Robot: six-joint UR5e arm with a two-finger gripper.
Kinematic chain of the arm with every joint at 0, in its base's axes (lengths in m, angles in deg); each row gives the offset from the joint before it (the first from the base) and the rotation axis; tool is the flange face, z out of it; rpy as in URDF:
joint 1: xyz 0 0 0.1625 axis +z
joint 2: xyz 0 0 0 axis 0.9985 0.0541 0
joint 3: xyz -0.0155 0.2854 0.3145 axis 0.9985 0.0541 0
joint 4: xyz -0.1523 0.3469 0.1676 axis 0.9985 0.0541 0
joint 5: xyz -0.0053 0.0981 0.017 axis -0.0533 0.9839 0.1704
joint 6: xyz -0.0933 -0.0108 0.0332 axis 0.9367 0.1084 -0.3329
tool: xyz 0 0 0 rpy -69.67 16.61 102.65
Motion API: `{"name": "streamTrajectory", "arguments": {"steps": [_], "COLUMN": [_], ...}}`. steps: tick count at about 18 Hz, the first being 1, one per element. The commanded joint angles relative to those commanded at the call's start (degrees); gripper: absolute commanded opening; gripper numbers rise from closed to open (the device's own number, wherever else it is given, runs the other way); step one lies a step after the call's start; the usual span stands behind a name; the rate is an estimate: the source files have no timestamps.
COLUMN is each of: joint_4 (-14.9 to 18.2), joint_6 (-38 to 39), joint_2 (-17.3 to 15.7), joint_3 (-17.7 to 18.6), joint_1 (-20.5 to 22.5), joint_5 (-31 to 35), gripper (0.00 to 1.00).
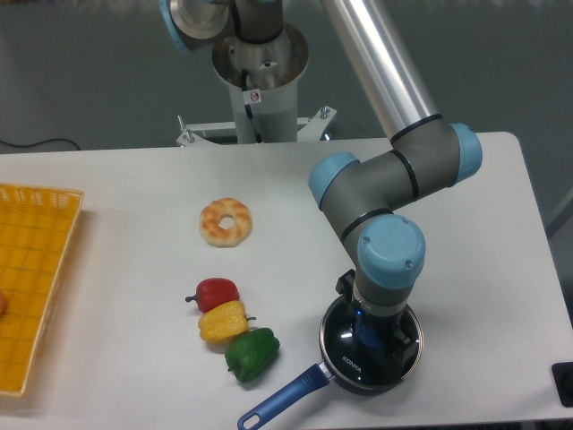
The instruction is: Open the lid
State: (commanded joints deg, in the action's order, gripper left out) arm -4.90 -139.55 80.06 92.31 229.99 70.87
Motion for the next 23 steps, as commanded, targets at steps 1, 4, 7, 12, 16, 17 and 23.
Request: {"name": "streamTrajectory", "arguments": {"steps": [1, 4, 7, 12, 16, 17, 23], "joint_4": [0.0, 0.0, 0.09, 0.09, 0.09, 0.09, -0.26], "joint_6": [0.0, 0.0, -0.17, -0.18, -0.7, -0.7, -0.18], "joint_2": [0.0, 0.0, -0.09, -0.26, -0.35, -0.35, -0.35], "joint_3": [0.0, 0.09, 0.17, 0.53, 0.79, 0.79, 0.79], "joint_1": [0.0, 0.0, 0.0, -0.09, -0.61, -0.62, -0.62], "joint_5": [0.09, 0.09, 0.53, 1.75, 3.78, 3.78, 3.6], "gripper": [1.0, 1.0, 1.0, 1.0, 1.0, 1.0, 1.0]}}
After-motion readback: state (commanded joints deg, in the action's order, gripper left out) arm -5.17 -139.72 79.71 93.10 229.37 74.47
